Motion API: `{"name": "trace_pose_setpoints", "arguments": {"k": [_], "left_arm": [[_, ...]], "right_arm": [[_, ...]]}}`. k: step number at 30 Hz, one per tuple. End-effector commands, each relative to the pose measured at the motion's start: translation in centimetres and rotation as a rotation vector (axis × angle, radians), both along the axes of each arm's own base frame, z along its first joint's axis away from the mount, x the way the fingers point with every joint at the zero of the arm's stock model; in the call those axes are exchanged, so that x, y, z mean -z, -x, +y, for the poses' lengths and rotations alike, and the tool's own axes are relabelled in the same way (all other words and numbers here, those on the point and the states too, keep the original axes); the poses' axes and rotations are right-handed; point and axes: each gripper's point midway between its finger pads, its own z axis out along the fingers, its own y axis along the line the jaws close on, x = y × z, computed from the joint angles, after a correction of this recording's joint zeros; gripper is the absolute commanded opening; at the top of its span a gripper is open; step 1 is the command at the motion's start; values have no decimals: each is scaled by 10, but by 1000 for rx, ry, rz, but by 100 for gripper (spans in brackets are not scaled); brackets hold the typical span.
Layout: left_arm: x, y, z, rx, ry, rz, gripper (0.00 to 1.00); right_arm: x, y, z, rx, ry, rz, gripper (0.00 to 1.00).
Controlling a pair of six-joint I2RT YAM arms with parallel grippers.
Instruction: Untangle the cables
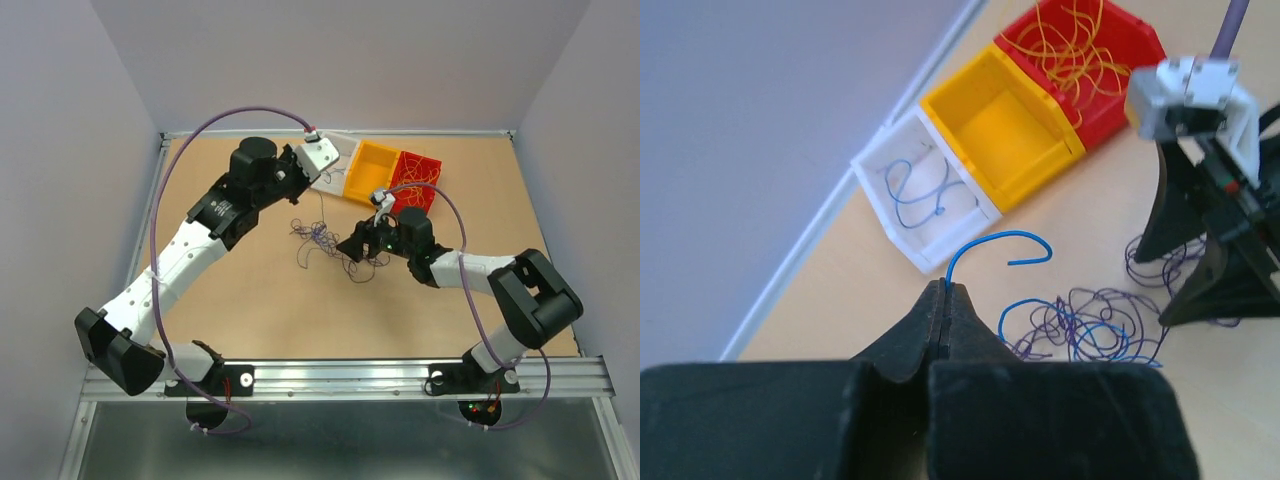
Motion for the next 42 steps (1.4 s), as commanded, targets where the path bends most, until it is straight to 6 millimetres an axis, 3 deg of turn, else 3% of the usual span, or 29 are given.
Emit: {"name": "trace_pose_setpoints", "arguments": {"k": [1,2,4,5,9,10,12,13,15,17,20,21,26,30,31,35,39,42], "left_arm": [[-49,-5,-2,-25,57,-54,0],[-67,-5,-3,-24,86,-77,0],[-81,-6,-5,-22,110,-90,0],[-100,-4,-6,-21,145,-112,0],[-143,1,-6,-10,217,-161,0],[-151,2,-6,-8,232,-169,0],[-177,7,-4,-7,283,-202,0],[-185,9,-3,-8,300,-214,0],[-217,15,5,-28,360,-269,0],[-245,19,18,-69,410,-324,0],[-281,25,33,-114,493,-417,0],[-288,26,35,-118,510,-439,0],[-315,16,50,-214,578,-519,0],[-332,3,55,-280,608,-555,0],[-337,4,58,-288,622,-563,0],[-365,12,68,-303,702,-644,0],[-376,6,64,-305,713,-681,0],[-367,-16,51,-316,678,-682,0]], "right_arm": [[-41,-9,27,-128,-105,-143,70],[-38,-11,32,-148,-108,-138,71],[-37,-14,38,-163,-108,-138,72],[-28,-15,41,-172,-100,-122,72],[-23,-15,50,-205,-99,-109,73],[-22,-14,52,-215,-98,-110,59],[-22,-11,54,-238,-103,-104,45],[-22,-9,55,-248,-102,-109,32],[-21,-3,54,-263,-100,-106,20],[-28,0,51,-260,-101,-126,20],[-34,6,44,-243,-100,-146,28],[-35,7,44,-242,-101,-149,34],[-41,8,34,-186,-100,-167,40],[-45,2,29,-140,-95,-183,67],[-43,2,29,-137,-91,-181,70],[-42,-6,27,-96,-85,-182,72],[-42,-9,26,-82,-84,-183,72],[-43,-14,22,-38,-85,-182,72]]}}
